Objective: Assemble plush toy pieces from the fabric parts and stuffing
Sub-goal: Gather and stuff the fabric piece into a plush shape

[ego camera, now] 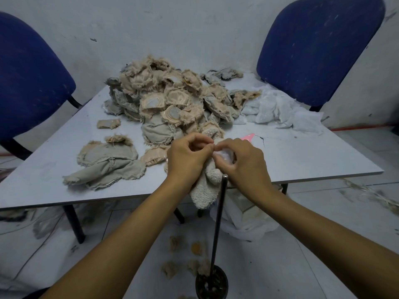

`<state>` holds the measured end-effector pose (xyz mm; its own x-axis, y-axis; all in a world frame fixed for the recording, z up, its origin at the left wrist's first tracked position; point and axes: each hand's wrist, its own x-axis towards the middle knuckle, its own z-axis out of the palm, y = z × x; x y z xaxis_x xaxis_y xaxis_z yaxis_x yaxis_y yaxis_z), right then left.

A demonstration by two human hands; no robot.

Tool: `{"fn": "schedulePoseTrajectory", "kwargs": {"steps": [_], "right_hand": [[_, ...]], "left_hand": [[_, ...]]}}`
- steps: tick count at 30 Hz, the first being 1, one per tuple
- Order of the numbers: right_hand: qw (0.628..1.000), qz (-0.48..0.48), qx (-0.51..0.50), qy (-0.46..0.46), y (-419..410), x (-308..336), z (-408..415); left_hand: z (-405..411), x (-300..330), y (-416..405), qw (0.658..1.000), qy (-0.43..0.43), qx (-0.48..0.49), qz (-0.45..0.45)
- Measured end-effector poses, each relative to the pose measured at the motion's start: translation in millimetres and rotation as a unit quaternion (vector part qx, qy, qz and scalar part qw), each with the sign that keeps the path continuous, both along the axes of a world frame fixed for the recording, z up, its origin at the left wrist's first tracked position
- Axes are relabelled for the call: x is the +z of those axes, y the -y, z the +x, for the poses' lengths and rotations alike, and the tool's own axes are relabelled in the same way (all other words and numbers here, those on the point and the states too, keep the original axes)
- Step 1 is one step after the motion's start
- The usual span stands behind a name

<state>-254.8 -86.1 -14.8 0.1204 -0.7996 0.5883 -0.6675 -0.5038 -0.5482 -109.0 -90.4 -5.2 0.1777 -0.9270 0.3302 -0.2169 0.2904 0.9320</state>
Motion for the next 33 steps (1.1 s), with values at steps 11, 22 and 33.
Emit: {"fn": "schedulePoseTrajectory", "kwargs": {"steps": [11,22,33], "right_hand": [[0.977,0.128,0.165,-0.037,-2,9,-20],[0.981,0.172,0.022,-0.085,16,18,-17],[0.956,0.249,0.062,0.139,11,17,-16]], "left_hand": [[3,3,0,0.998,-0.044,0.040,0.006],[-6,19,-3,0.963,0.218,-0.082,0.135],[4,15,-14,0.914,0.381,0.009,-0.137]]}}
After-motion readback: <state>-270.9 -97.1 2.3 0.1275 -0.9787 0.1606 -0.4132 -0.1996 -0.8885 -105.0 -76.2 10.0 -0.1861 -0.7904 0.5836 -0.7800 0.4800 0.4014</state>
